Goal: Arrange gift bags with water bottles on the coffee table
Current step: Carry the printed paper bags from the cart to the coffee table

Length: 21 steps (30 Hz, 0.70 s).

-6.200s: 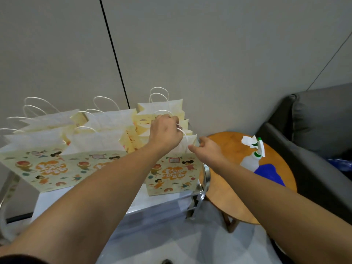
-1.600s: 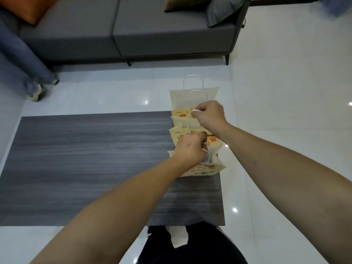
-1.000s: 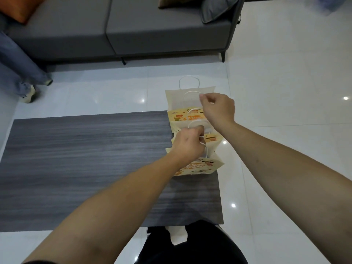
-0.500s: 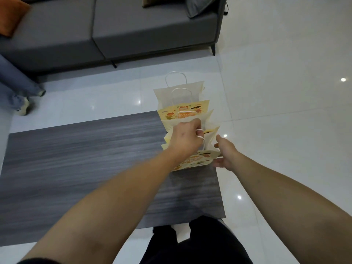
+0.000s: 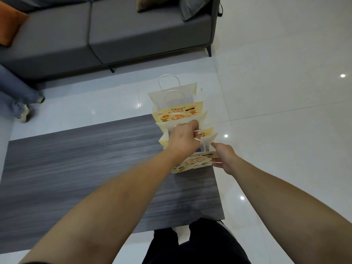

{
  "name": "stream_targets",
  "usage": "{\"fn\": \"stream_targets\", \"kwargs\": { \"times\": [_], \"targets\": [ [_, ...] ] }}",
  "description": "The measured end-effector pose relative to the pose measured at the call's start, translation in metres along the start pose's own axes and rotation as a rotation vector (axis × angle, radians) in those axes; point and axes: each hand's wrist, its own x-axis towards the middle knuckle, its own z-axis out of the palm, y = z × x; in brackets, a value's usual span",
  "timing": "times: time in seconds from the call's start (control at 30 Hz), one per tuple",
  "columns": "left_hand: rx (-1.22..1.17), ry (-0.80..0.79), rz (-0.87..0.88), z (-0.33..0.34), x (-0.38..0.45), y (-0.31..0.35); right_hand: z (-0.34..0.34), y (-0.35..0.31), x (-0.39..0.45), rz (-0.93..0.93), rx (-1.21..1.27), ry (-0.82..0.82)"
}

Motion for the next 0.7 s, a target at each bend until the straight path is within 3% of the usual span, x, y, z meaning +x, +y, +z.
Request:
{"fn": "stream_targets", "kwargs": {
  "times": [0.17,0.3,0.7],
  "targets": [
    [0.004,-0.058,-0.045,-0.005,-0.006,-0.006,0.003,0.010,-0.001,-0.008,0.002,-0.007],
    [0.024,-0.053,-0.081,-0.008,-0.010,-0.013,0.007,0.006,-0.003,-0.093,-0.137,0.021],
    [0.042,0.055,-0.223,0.002,-0.067,-0.037,0.012,0.022,-0.006,-0.172,-0.250,0.216]
  ]
}}
